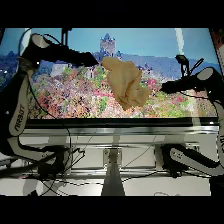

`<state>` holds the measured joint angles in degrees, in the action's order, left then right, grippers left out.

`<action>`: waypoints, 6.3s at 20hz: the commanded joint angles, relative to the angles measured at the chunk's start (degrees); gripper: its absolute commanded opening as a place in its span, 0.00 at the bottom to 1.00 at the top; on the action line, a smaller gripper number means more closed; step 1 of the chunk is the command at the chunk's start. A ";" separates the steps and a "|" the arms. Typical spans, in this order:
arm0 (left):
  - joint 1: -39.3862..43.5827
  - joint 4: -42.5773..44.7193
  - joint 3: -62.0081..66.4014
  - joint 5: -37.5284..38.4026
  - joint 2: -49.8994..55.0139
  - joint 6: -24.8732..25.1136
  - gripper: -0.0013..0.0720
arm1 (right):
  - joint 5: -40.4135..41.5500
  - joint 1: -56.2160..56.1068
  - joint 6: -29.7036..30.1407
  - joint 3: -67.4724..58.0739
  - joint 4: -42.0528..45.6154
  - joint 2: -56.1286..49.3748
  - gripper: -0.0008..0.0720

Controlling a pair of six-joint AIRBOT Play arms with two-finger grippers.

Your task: Fold the clothes and pants, and hang the long-sleeved shirts on hangers.

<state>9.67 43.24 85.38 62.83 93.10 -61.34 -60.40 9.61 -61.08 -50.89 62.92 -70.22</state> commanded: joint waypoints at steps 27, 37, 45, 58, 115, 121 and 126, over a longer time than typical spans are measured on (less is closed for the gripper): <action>10.99 1.27 0.00 -17.64 8.13 11.32 0.04 | 8.92 -0.02 0.52 5.38 -5.05 -0.74 0.49; 12.50 1.27 0.00 -17.62 4.33 11.28 0.04 | 5.68 -0.48 0.55 11.74 -33.75 -12.13 0.78; 13.22 1.25 0.00 -17.62 4.28 11.28 0.04 | 24.55 -11.02 -6.60 11.72 -36.22 -12.59 0.41; 11.76 1.27 0.00 -17.59 3.39 11.26 0.04 | 26.97 -11.08 -6.80 10.19 -35.52 -12.39 0.03; 24.74 8.96 -0.24 -55.15 4.26 9.97 0.27 | 9.51 -1.09 -11.98 -2.32 0.35 21.35 0.03; 18.99 9.01 -0.24 -40.94 -1.25 8.59 0.97 | 10.10 -1.09 -12.00 -2.32 5.95 21.35 0.03; 3.50 20.04 -0.24 -10.95 -12.07 -6.27 0.05 | 10.12 -1.09 -12.00 -2.32 7.96 21.35 0.03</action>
<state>20.97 55.66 85.14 33.82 86.30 -59.55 -50.43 8.49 -73.08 -53.25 69.25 -48.82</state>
